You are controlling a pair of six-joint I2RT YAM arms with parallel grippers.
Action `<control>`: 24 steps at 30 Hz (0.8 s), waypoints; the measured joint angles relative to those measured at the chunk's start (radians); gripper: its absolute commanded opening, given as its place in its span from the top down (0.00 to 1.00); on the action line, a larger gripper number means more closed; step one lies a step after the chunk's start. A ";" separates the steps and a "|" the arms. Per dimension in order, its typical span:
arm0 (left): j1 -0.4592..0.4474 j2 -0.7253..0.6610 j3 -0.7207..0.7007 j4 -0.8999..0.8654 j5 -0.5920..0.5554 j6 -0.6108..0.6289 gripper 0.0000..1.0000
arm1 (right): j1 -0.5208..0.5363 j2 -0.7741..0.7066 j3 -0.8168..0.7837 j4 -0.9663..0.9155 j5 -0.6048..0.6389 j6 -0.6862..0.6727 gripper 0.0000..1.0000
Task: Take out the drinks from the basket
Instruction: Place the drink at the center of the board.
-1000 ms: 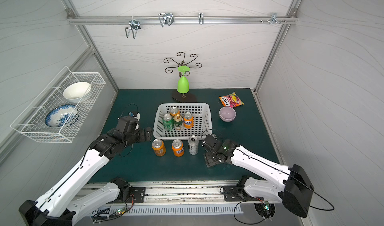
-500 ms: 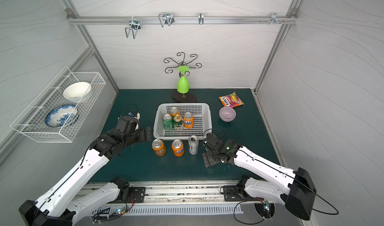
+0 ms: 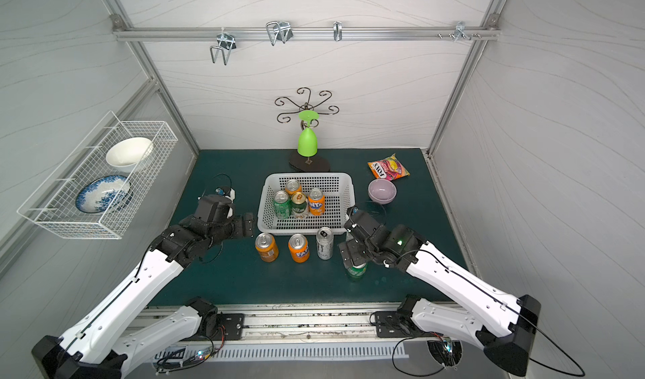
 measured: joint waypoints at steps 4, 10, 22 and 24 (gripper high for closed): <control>0.000 0.000 0.000 0.000 0.003 0.002 0.02 | -0.068 0.037 0.060 0.003 -0.025 -0.072 0.01; 0.000 0.019 0.026 -0.011 0.020 0.018 0.01 | -0.148 0.122 0.145 0.016 -0.061 -0.182 0.01; 0.001 0.050 0.057 -0.016 0.037 0.034 0.01 | -0.223 0.364 0.336 0.072 -0.140 -0.339 0.01; 0.001 0.050 0.057 -0.016 0.038 0.035 0.02 | -0.232 0.414 0.375 0.078 -0.148 -0.353 0.01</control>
